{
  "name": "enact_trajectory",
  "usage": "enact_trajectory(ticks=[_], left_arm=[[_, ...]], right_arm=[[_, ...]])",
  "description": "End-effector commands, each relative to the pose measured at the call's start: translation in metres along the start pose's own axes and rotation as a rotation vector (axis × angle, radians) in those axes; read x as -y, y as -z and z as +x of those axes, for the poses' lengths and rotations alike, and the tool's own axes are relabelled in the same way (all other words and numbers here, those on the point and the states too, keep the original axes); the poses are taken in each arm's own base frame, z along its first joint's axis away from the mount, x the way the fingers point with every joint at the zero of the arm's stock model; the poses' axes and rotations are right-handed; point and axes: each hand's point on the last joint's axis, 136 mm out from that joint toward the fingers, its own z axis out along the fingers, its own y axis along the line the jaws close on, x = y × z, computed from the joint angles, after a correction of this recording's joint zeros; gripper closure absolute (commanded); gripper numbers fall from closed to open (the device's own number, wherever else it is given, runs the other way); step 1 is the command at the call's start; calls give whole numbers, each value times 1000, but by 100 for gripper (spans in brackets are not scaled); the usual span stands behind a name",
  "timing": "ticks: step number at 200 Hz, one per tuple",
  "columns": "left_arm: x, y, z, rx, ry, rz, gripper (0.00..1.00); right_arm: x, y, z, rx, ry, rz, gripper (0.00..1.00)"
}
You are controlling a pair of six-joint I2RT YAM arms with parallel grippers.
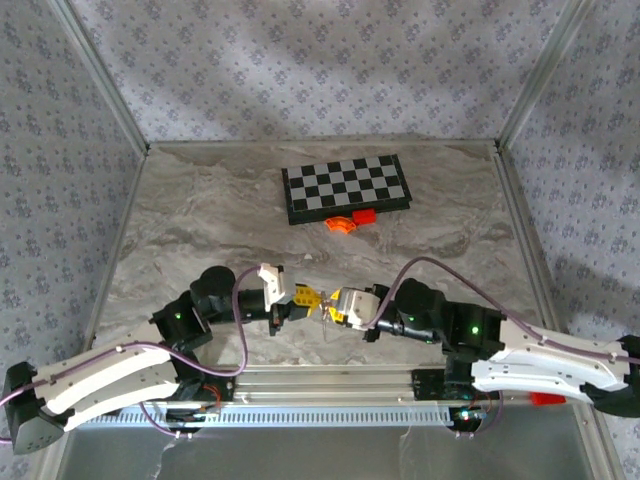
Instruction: Put the keys on the keyring
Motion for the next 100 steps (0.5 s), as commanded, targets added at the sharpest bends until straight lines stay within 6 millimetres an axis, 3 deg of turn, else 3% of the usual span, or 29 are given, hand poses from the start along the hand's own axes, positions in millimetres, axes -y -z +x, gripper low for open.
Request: enact_trajectory(ticks=[1,37,100], left_arm=[[7,7,-28,114,-28,16,100],[17,14,-44,194,-37,50,100],[25,13,-44,191,-43,78,100]], right_arm=[[2,18,-23,106,-65,-19,69],[7,32,-44,164,-133,-63,61],[18,29,-58,198,-172,-83,67]])
